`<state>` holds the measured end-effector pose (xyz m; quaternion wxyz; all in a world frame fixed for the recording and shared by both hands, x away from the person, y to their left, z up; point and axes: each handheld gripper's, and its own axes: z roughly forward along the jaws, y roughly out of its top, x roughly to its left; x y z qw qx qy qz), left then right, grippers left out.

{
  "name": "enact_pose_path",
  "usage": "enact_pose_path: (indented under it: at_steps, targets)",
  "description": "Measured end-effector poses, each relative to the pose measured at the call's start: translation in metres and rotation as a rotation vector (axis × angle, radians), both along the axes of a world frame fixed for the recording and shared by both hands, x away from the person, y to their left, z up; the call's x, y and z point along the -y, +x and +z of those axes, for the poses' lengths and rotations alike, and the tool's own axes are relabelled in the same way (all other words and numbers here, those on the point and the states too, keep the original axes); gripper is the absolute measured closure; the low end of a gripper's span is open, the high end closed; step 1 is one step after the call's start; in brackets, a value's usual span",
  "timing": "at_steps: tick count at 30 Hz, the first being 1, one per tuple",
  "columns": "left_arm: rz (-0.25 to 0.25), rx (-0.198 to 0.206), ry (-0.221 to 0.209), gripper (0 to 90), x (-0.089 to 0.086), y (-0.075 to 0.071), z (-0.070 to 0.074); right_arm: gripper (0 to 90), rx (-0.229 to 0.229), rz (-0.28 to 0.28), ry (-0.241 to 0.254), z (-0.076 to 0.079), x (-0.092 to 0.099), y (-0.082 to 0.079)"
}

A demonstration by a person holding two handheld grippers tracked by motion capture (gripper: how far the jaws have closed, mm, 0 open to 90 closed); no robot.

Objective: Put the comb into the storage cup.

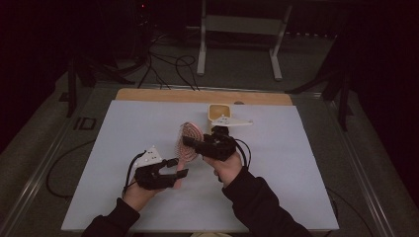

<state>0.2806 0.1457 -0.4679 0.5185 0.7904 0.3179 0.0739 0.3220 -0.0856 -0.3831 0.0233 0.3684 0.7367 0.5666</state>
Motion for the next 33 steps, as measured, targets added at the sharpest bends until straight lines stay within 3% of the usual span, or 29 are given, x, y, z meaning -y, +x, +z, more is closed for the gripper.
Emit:
enact_pose_path:
  at_steps: [8,17,22,33]
  targets:
    - [-0.007,-0.028,-0.019,34.3,-0.005,0.001,0.002,64.3,0.062,0.002,-0.025,0.007,0.004,-0.001]
    - [-0.033,-0.047,-0.024,12.0,-0.008,0.001,0.004,64.4,0.114,-0.016,-0.022,0.019,0.015,0.002]
    - [-0.049,-0.027,-0.020,1.3,-0.011,-0.001,0.004,64.4,0.132,-0.020,-0.017,0.024,0.023,0.004]
    - [-0.040,0.031,-0.003,0.2,-0.019,-0.009,0.004,64.4,0.177,-0.018,-0.031,0.034,0.041,0.008]
